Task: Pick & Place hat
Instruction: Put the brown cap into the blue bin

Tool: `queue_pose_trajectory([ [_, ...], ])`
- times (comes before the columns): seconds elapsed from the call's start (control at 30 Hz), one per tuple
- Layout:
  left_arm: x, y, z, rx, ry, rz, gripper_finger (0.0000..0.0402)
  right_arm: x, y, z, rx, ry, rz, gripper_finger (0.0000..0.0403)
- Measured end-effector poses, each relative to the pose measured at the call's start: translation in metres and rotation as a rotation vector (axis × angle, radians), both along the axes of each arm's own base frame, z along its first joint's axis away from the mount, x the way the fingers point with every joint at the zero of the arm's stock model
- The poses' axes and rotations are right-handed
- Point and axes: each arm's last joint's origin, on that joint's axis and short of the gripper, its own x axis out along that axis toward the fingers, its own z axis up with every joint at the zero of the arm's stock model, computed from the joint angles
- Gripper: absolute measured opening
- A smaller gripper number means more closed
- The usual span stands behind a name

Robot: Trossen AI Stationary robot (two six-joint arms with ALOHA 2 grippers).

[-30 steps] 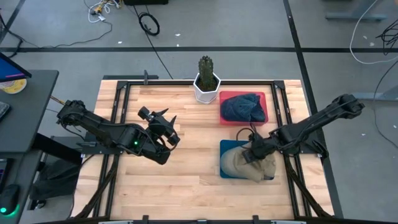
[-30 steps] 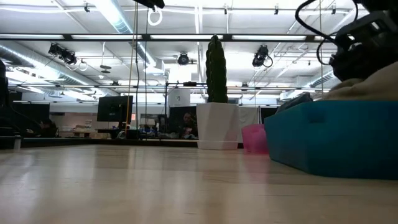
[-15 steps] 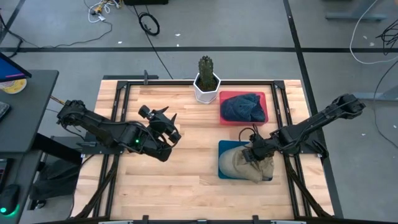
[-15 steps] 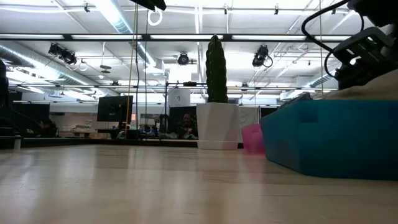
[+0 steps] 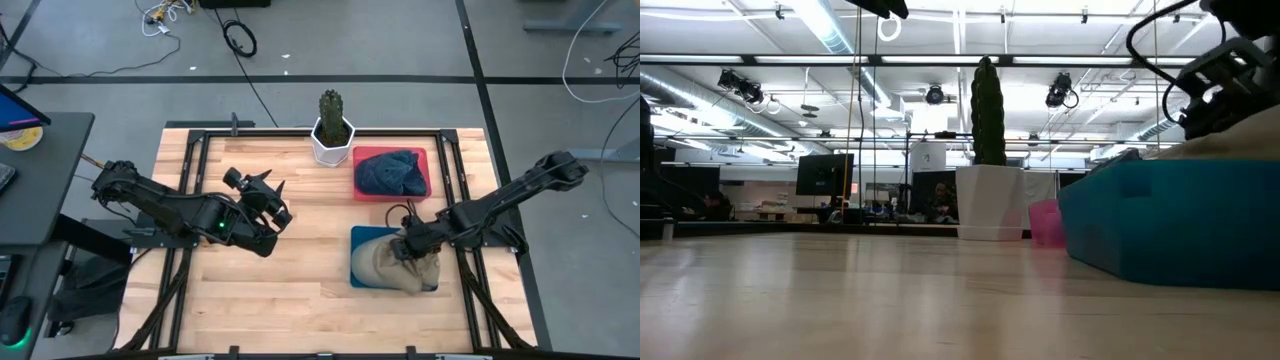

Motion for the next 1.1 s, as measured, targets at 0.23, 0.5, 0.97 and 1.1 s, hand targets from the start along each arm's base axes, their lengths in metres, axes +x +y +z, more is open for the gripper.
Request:
queue_pose_trajectory([
  [0.23,0.000,0.000,0.000,-0.001,-0.002,0.000,0.0195,-0.007,-0.001,0.009,0.034,-0.031,0.063,0.0074],
  [0.5,0.000,0.000,0.000,-0.002,-0.003,0.000,0.0195,-0.014,-0.002,0.020,0.082,-0.083,0.124,0.0105],
  [0.97,0.000,0.000,0.000,-0.002,-0.003,0.000,0.0195,-0.029,-0.007,0.035,0.177,-0.123,0.114,0.0066],
  [1.1,0.000,0.000,0.000,-0.001,-0.002,-0.001,0.0195,-0.036,-0.009,0.033,0.192,-0.057,0.111,0.0032],
])
